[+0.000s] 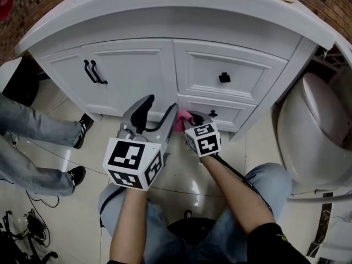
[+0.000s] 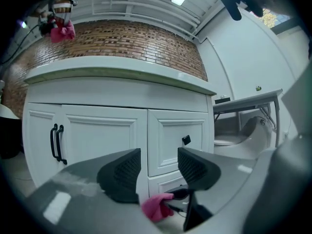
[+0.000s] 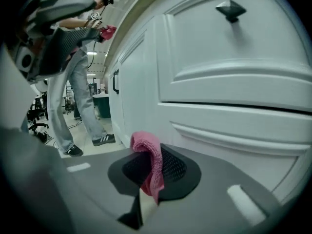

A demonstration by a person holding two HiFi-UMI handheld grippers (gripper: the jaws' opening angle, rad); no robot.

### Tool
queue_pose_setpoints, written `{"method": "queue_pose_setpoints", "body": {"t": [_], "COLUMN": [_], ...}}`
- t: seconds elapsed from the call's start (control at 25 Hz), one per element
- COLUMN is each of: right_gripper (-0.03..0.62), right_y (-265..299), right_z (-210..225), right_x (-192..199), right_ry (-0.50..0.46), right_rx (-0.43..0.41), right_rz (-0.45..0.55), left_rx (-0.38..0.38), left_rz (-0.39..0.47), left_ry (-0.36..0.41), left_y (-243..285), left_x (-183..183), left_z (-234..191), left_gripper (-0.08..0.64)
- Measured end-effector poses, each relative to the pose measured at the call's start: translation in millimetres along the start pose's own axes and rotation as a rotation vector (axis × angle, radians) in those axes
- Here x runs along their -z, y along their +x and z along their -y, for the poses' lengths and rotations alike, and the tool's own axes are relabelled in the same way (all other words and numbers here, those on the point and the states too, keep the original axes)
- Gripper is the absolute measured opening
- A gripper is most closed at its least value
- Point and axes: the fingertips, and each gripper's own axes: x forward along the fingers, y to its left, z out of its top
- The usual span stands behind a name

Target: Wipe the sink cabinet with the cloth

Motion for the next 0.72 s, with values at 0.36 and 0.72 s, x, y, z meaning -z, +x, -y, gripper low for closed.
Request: {"method": "queue_pose_setpoints", "body": {"t": [0.36,0.72], "right_gripper": [0.029,0.029], "right_y": [-16,-107], "right_z": [46,151], "right_x": [7,35], "right_ry": [0.133,0.231], "right_rx": [0.145,0.393], "right_rz": [0.004,-0.018], "left_rx": [0.011,0.082], "left_rz": [-0.003,-0.012], "left_ry": [0.020,0.069], "left_y": [-11,-4], "left_x": [-2,-1], "left_z": [1,18], "left_gripper": [0.236,0.236]}}
